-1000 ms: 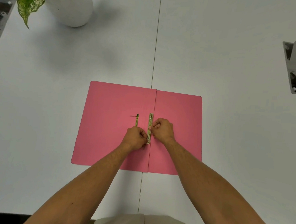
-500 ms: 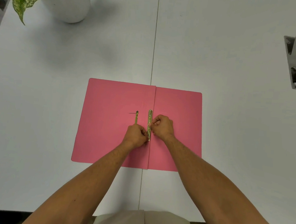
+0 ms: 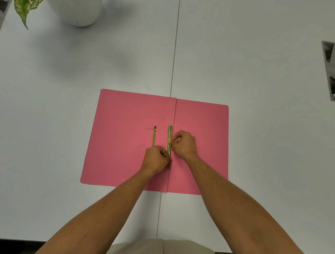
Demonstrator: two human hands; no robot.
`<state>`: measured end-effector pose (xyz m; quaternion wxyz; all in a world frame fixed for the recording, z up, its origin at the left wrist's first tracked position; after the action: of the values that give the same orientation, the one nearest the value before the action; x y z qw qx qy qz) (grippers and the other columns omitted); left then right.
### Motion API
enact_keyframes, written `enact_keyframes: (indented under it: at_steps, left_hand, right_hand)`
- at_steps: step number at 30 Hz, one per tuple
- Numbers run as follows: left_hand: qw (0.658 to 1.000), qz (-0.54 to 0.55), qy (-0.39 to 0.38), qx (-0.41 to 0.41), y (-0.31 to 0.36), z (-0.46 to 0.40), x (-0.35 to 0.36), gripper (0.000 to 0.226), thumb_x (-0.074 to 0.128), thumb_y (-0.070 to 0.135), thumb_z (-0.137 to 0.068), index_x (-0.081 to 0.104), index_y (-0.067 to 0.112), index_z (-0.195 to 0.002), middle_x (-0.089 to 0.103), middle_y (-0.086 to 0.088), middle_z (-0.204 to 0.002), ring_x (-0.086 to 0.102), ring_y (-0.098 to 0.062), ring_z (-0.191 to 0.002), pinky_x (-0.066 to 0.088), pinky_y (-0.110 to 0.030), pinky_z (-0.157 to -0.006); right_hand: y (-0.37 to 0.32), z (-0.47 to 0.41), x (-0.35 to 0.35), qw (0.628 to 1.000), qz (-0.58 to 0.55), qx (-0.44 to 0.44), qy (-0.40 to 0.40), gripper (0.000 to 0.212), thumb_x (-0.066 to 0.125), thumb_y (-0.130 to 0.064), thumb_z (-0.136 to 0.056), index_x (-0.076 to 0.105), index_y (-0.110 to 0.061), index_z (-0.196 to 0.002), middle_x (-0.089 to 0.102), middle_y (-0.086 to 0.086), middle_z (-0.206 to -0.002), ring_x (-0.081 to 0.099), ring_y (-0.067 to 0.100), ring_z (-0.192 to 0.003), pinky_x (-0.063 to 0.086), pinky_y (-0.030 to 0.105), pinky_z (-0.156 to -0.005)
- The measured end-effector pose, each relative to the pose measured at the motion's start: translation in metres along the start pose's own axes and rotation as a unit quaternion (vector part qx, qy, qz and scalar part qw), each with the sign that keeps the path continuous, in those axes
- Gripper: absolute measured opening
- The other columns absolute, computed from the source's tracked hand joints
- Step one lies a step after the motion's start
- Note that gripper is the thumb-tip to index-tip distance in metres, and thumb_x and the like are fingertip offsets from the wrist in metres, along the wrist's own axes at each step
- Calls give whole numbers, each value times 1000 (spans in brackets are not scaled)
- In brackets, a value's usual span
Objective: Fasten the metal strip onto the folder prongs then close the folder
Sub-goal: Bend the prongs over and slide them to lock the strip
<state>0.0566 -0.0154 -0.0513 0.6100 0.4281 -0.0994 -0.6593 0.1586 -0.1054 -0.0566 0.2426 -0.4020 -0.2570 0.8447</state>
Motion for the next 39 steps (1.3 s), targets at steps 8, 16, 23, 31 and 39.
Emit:
enact_keyframes:
  at_steps: [8, 16, 23, 31, 39]
  left_hand:
    - [999, 14, 15, 30, -2, 6, 3, 12, 60, 0, -73, 63, 10, -80, 71, -15, -65, 70, -30, -63, 59, -42, -64]
    - [996, -4, 38, 81, -6, 11, 4, 16, 63, 1, -79, 65, 10, -91, 70, -12, -72, 66, -30, -65, 58, -41, -67]
    - [992, -45, 56, 106, -1, 16, 7, 18, 59, 3, -83, 66, 11, -98, 69, -12, -78, 63, -29, -71, 55, -37, -68]
    - [994, 13, 78, 72, -5, 19, 8, 22, 51, -2, -78, 63, 10, -92, 69, -12, -69, 65, -29, -65, 57, -40, -67]
    - [993, 27, 97, 60, -5, 19, 8, 18, 49, -2, -76, 61, 8, -86, 68, -14, -68, 64, -31, -66, 56, -44, -66]
  right_hand:
    - [1, -1, 1, 1000, -4, 0, -2, 17, 75, -8, -78, 62, -16, -72, 72, 15, -73, 71, 31, -74, 61, 42, -71]
    - [1, -1, 0, 1000, -3, 0, -4, 21, 75, -7, -79, 59, -19, -71, 72, 13, -73, 70, 26, -71, 60, 34, -69]
    - [2, -1, 1, 1000, -7, 0, -7, 10, 74, -7, -79, 65, -10, -79, 73, 16, -76, 71, 31, -77, 61, 39, -74]
    - [1, -1, 1, 1000, -7, 0, -7, 10, 75, -8, -79, 65, -10, -79, 73, 15, -76, 72, 31, -76, 62, 41, -73]
    - [2, -2, 1, 1000, -2, -3, -2, 20, 75, -7, -78, 60, -18, -70, 73, 15, -72, 71, 28, -70, 62, 39, -71]
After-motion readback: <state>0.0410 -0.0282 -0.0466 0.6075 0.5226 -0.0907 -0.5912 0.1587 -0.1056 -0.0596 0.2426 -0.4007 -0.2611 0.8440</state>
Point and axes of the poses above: each hand's wrist, its own z-axis away from the middle knuckle, its own x-axis out of the palm, y = z × x, the point moved 5 cm from there along -z, towards the middle knuckle
